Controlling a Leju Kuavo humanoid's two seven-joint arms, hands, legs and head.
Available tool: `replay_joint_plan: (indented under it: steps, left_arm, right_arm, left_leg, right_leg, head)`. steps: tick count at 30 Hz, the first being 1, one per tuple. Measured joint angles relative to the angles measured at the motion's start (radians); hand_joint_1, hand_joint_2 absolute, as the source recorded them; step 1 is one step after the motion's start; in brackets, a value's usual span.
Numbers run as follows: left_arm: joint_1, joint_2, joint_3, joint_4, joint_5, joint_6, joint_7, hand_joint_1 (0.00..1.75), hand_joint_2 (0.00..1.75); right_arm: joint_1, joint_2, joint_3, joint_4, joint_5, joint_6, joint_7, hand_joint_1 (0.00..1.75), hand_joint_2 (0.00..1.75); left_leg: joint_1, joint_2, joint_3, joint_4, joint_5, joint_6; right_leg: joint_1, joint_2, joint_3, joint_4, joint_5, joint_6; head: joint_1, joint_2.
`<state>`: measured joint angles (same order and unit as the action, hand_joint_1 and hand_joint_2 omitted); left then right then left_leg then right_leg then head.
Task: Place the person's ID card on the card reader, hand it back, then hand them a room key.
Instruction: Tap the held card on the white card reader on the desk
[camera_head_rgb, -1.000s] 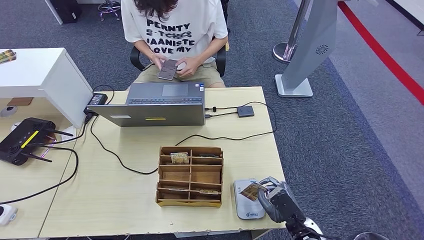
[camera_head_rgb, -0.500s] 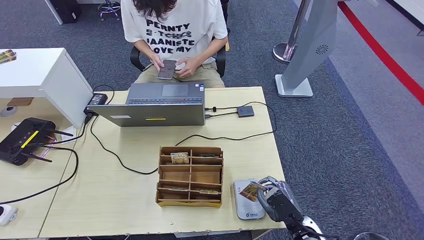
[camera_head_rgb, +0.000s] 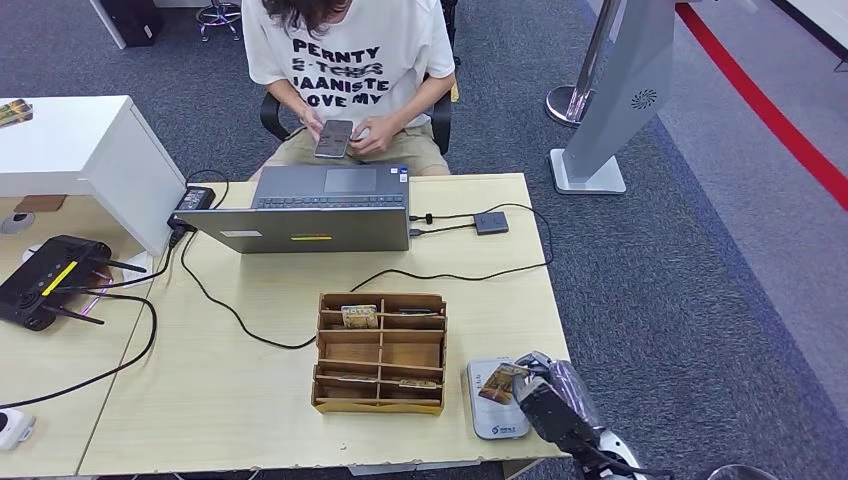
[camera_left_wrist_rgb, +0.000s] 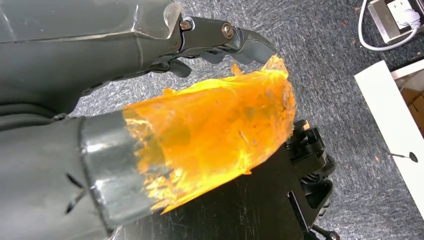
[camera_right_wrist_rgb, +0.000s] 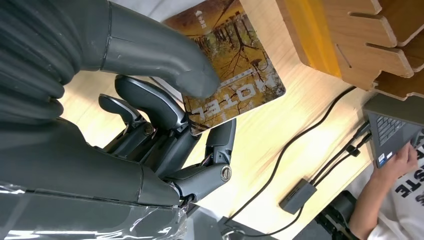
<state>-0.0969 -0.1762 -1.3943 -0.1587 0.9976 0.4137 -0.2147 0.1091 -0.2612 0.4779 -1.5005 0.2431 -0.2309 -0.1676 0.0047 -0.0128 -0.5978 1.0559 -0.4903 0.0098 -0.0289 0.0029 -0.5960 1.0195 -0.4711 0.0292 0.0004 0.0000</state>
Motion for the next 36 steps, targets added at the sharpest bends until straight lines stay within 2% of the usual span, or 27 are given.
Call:
replay_joint_plan:
  steps: [7, 21, 36]
  left_arm:
    - [0.0, 0.0, 0.0, 0.0, 0.0, -0.004, 0.0, 0.0, 0.0]
    - [0.0, 0.0, 0.0, 0.0, 0.001, -0.005, 0.0, 0.0, 0.0]
    - [0.0, 0.001, 0.0, 0.0, 0.005, -0.021, 0.002, 0.0, 0.0]
  right_arm:
    - [-0.005, 0.004, 0.014, 0.014, 0.058, -0.014, 0.02, 1.75, 1.75]
    - [-0.011, 0.008, 0.022, 0.026, 0.065, -0.021, 0.022, 1.75, 1.75]
    - [-0.016, 0.015, 0.026, 0.035, 0.13, -0.031, 0.038, 1.75, 1.75]
  left_leg:
    - [0.0, 0.0, 0.0, 0.0, 0.0, 0.0]
    - [0.0, 0.0, 0.0, 0.0, 0.0, 0.0]
    - [0.0, 0.0, 0.0, 0.0, 0.0, 0.0]
  right_leg:
    - [0.0, 0.0, 0.0, 0.0, 0.0, 0.0]
    - [0.0, 0.0, 0.0, 0.0, 0.0, 0.0]
    - [0.0, 0.0, 0.0, 0.0, 0.0, 0.0]
  head:
    - [0.0, 0.0]
    - [0.0, 0.0]
    - [0.0, 0.0]
